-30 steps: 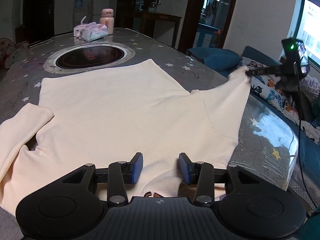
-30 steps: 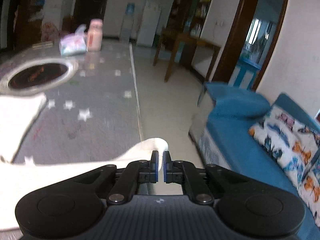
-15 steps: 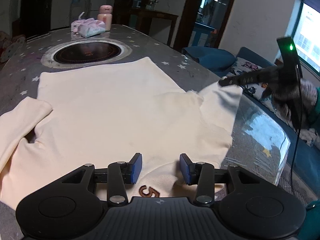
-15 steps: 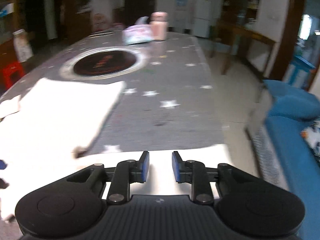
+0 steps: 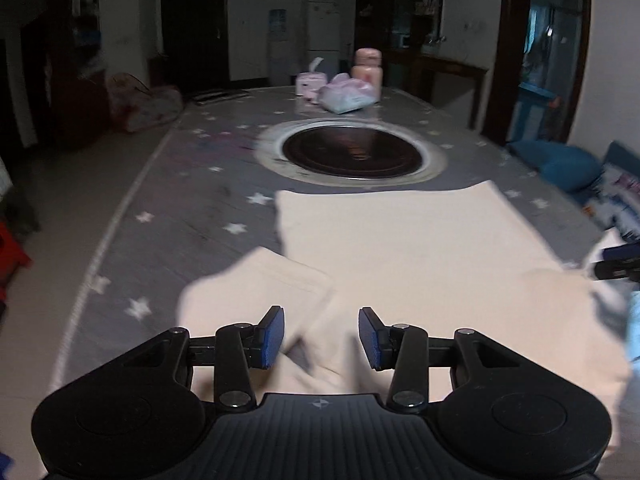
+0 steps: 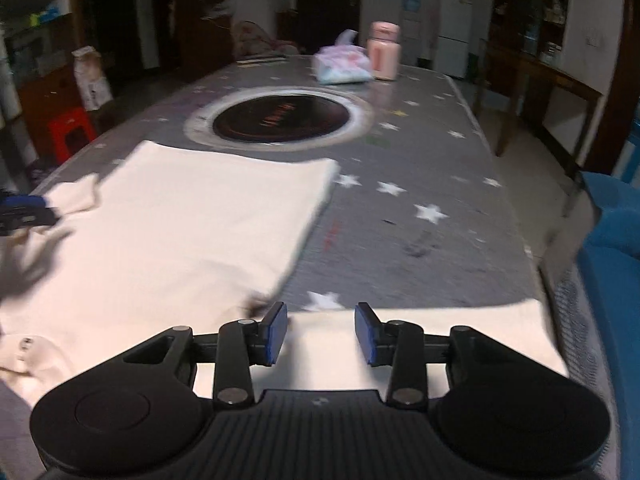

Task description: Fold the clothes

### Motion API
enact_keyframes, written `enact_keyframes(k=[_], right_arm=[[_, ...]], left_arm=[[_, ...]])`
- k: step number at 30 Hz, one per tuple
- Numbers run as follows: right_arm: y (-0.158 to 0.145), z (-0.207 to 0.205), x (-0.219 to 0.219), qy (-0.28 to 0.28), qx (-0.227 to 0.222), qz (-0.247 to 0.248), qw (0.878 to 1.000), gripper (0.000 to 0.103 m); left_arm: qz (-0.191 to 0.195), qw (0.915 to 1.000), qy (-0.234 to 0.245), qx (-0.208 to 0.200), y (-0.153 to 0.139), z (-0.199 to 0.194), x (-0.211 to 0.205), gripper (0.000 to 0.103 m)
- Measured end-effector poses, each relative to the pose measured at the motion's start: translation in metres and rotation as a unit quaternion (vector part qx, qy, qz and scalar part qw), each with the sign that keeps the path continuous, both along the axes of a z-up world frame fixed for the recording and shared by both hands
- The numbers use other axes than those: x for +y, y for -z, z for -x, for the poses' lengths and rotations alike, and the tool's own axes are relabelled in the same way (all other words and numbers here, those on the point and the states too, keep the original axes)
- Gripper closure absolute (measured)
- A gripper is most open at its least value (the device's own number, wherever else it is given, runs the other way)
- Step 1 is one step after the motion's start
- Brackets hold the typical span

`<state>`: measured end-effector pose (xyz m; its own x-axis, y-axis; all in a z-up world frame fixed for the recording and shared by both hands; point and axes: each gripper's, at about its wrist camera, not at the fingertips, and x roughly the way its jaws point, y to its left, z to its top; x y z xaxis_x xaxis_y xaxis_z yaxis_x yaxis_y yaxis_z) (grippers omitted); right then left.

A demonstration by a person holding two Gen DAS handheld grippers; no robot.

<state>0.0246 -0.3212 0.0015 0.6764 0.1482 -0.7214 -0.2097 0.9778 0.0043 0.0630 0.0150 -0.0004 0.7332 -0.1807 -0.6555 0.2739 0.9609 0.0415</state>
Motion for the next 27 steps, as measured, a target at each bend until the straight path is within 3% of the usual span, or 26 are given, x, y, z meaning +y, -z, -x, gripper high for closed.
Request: enact_keyframes(k=[3,6,8,13,19,25,27], right_arm=[[-0.005,0.001,0.017,-0.029,-0.002,-0.010,1.000,0.062],[-0.004,0.001,0.036,-0.059,0.000,-0.012,0.998,0.060],[-0.002,0.003,0.046,-0.071,0.002,-0.016,0.997,0.060],[0.004,0.008,0.067,-0.103,0.010,-0.021,0.994,0.060],[0.014,0.010,0.082,-0.121,0.021,-0.017,0.992,0.057],[0.016,0.011,0.085,-0.124,0.022,-0.011,0.992,0.055],[0.016,0.012,0.085,-0.125,0.022,-0.010,0.992,0.054]], left_arm=[[-0.026,0.9996,0.008,0.012,0.012,-0.012,-0.005,0.059],[-0.021,0.9996,0.005,0.018,0.020,-0.020,-0.005,0.062],[-0.003,0.9998,0.000,0.019,0.020,-0.023,0.000,0.078],[0.027,0.9995,-0.016,0.010,0.014,-0.020,0.017,0.093],[0.050,0.9961,-0.072,-0.011,0.002,-0.020,0.055,0.099],[0.089,0.9833,-0.157,-0.028,-0.010,-0.014,0.108,0.101],[0.106,0.9836,-0.144,-0.022,-0.012,-0.009,0.113,0.100]])
